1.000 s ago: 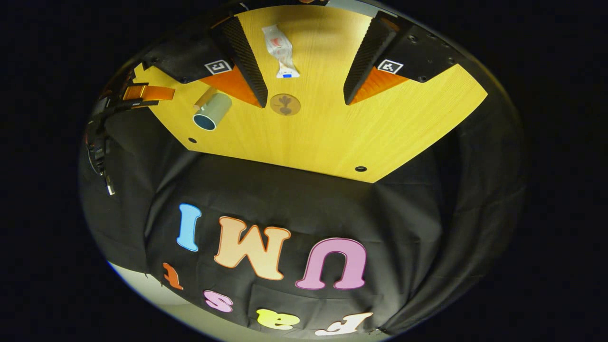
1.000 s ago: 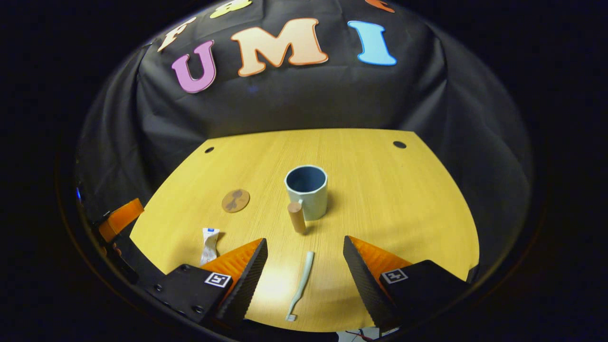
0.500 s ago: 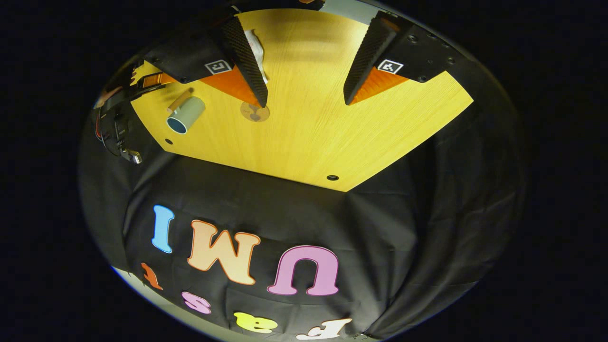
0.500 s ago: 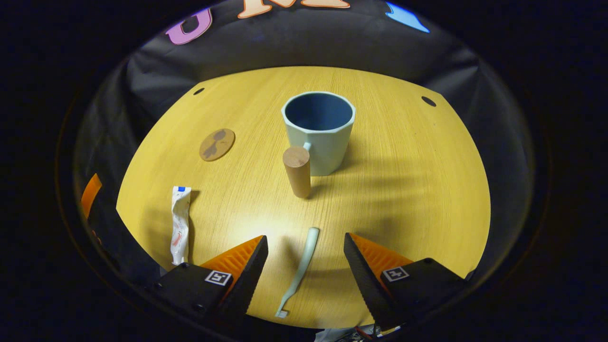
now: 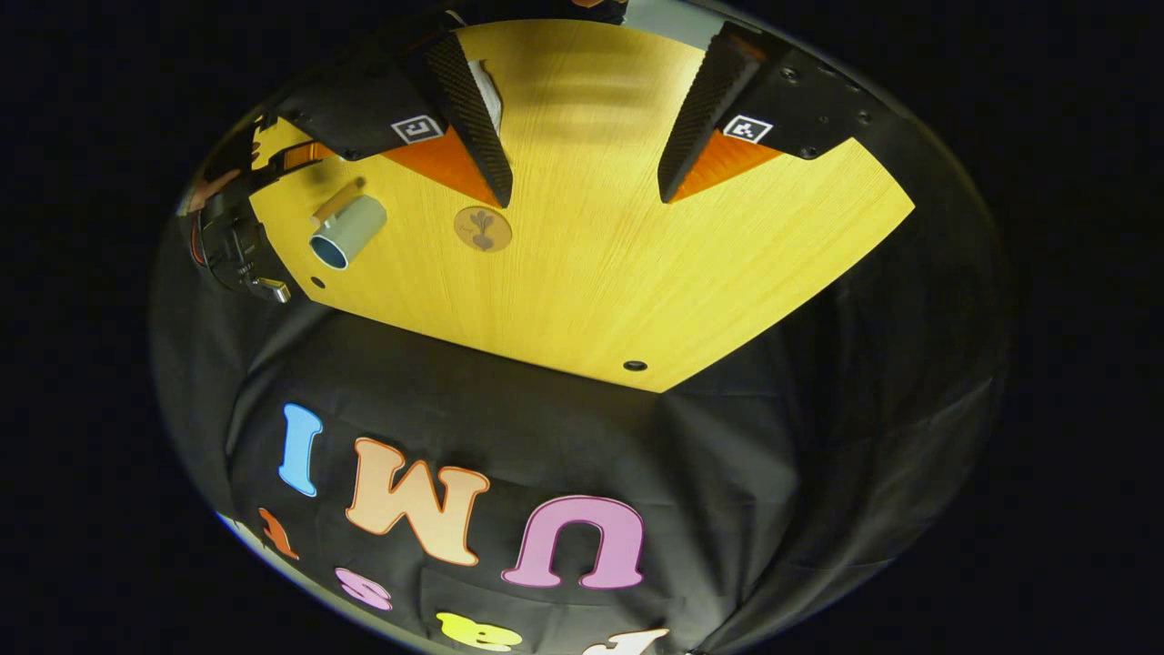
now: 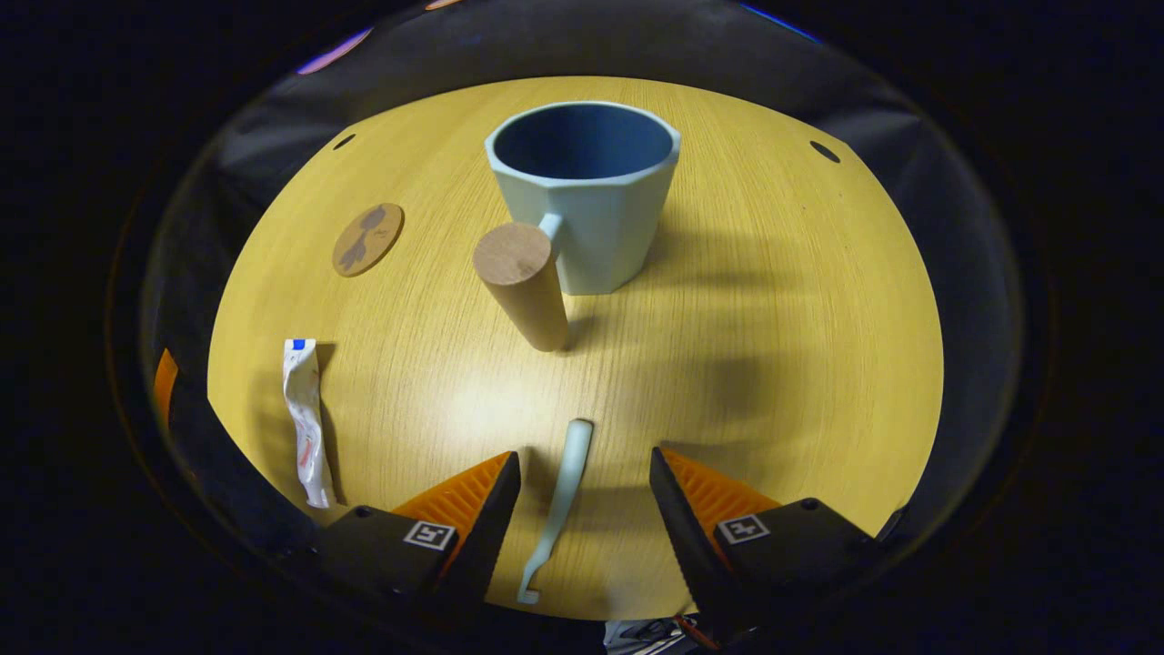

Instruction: Put the toothbrush and toothpaste on the desktop into the cup, then pick up the cup and place it on the coaster on the desktop.

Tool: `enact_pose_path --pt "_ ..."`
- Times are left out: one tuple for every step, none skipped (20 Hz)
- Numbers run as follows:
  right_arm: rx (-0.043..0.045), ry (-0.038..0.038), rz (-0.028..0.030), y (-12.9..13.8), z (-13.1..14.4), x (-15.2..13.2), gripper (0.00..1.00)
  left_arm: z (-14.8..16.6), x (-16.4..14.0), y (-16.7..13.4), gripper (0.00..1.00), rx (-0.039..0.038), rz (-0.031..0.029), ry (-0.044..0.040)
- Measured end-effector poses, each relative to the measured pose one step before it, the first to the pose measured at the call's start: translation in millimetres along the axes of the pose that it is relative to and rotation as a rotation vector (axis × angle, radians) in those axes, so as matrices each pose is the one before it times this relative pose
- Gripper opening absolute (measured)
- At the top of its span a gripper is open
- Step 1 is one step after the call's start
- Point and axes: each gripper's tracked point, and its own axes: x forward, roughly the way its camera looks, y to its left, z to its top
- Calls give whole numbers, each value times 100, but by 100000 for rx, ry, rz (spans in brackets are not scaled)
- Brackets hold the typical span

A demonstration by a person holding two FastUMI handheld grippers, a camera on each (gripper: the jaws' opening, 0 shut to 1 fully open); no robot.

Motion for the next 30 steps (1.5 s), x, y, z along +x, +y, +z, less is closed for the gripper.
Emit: enact_pose_path --pt "-287 1112 -316 -4 -102 154 86 -262 77 -51 95 857 -4 1049" --pt "-352 1124 372 122 -64 24 82 -128 -32 4 95 942 -281 1040" --pt "-371 1395 1148 316 -149 -65 79 -75 -20 -17 95 331 -190 554" --pt "-414 760 275 154 -64 -1 74 -180 -7 -38 95 139 -143 680" --pt "-653 404 -156 27 170 78 79 -183 30 41 95 -61 161 777" --pt "-148 1225 545 232 -123 71 72 -200 67 85 95 -269 384 882" --pt "-700 1079 111 112 -125 182 65 -134 86 89 95 -210 387 574" --pt "-1033 471 -327 -14 42 -43 56 -137 108 146 95 10 634 583" --pt "-433 664 -15 27 -72 60 55 -97 60 121 95 175 496 223" --pt "-422 405 -559 -173 106 6 46 -21 47 110 95 130 391 132" --pt "-460 504 -1981 -426 4 47 46 -75 10 69 95 -191 105 -156" --pt "572 426 -465 16 -25 -35 36 -1 149 68 95 -626 22 -52" --pt "396 549 107 141 -81 84 31 -47 51 53 95 -539 124 184" --pt "-1002 588 119 20 5 -122 23 -95 8 -5 95 -483 -41 217" --pt "-1399 612 91 -175 109 -15 20 -36 31 -23 95 -319 -44 305" --pt "-878 252 62 11 14 -7 20 -138 73 25 95 -129 -95 276" --pt "-624 551 118 -102 5 -39 20 -33 -34 -61 95 32 -336 158" --pt "-8 379 148 85 -20 40 20 -57 30 -81 95 -84 -351 116" --pt "-330 393 317 -12 -1 2 20 51 43 -112 95 -166 -492 165" --pt "323 570 -58 -197 68 -89 20 11 -6 -221 95 113 -659 260" --pt "1706 159 388 161 -125 59 14 -87 14 -137 95 416 -425 272" --pt "1555 44 195 58 -9 33 11 2 95 -146 95 596 -334 285" --pt "348 -120 201 -3 -60 40 10 53 112 -152 95 734 -288 109" --pt "-462 -271 -120 -8 -2 29 12 -60 29 -121 95 687 -409 173" --pt "-1318 -545 -222 6 49 -78 12 18 20 -263 95 652 -620 628" --pt "-2628 -1671 -324 -73 95 -227 11 -166 57 -259 95 295 -541 888" --pt "-1298 -1335 -80 -85 35 222 10 -128 38 -326 95 87 -882 1343" --pt "-521 -1944 -41 -22 85 -203 9 -344 26 -384 95 -116 -892 1446" --pt "1126 -1304 -3 -92 6 -64 8 -397 240 -553 95 -308 -1005 1753" --pt "2335 -1503 362 108 -121 64 8 -386 161 -415 95 -516 -894 2625"
